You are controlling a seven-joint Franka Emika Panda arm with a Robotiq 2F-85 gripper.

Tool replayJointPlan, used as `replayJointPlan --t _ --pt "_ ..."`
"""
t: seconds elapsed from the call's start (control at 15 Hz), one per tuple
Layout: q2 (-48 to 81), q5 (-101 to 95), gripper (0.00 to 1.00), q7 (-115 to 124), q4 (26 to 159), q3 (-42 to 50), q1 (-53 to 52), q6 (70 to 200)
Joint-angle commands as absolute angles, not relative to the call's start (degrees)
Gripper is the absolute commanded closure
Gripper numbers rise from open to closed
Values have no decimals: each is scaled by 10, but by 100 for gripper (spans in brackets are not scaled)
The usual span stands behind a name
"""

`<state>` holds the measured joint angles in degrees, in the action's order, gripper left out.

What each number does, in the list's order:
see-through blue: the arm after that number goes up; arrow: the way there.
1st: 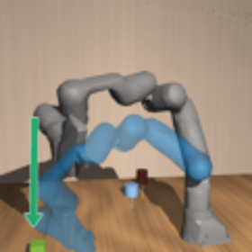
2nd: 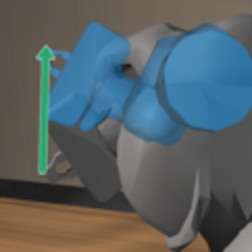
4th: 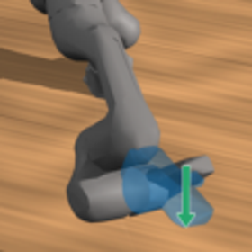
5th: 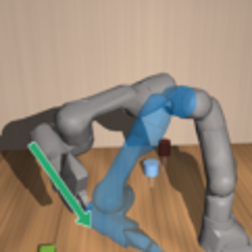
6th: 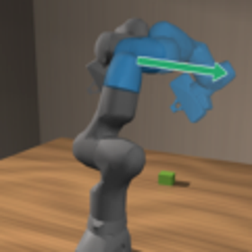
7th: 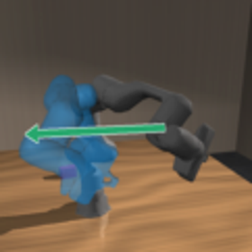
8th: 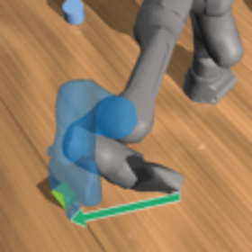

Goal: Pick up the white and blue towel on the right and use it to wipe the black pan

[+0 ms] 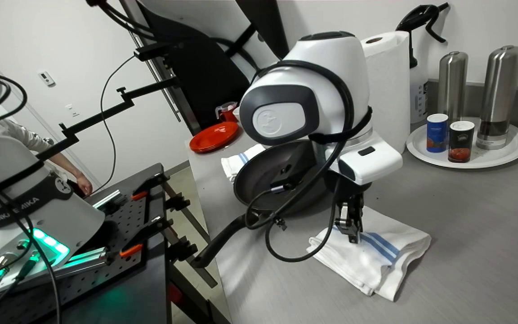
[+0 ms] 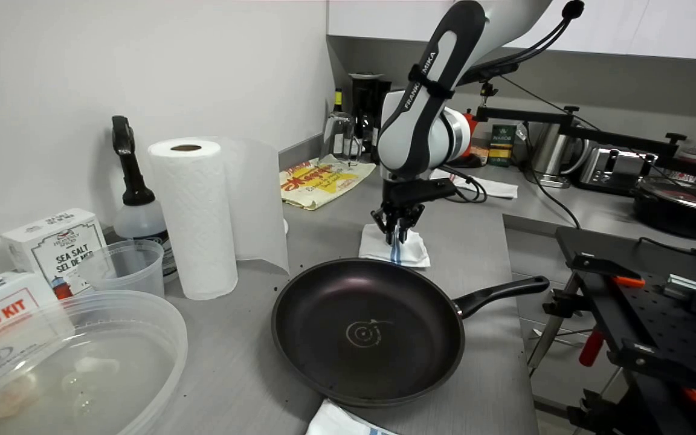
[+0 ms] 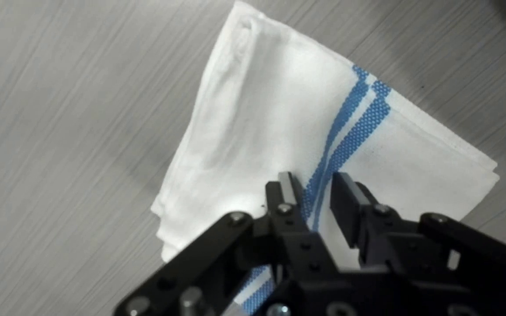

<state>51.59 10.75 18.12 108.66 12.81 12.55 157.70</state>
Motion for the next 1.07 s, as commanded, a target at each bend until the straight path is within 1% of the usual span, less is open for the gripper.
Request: replayJointPlan --t 0.0,0.33,0.47,1.0 --pt "501 113 38 168 1090 121 125 1572" --pt "427 91 3 121 1136 111 112 1549" --pt "387 81 0 97 1162 106 104 1545" --pt "196 -1 0 56 1307 113 49 1537"
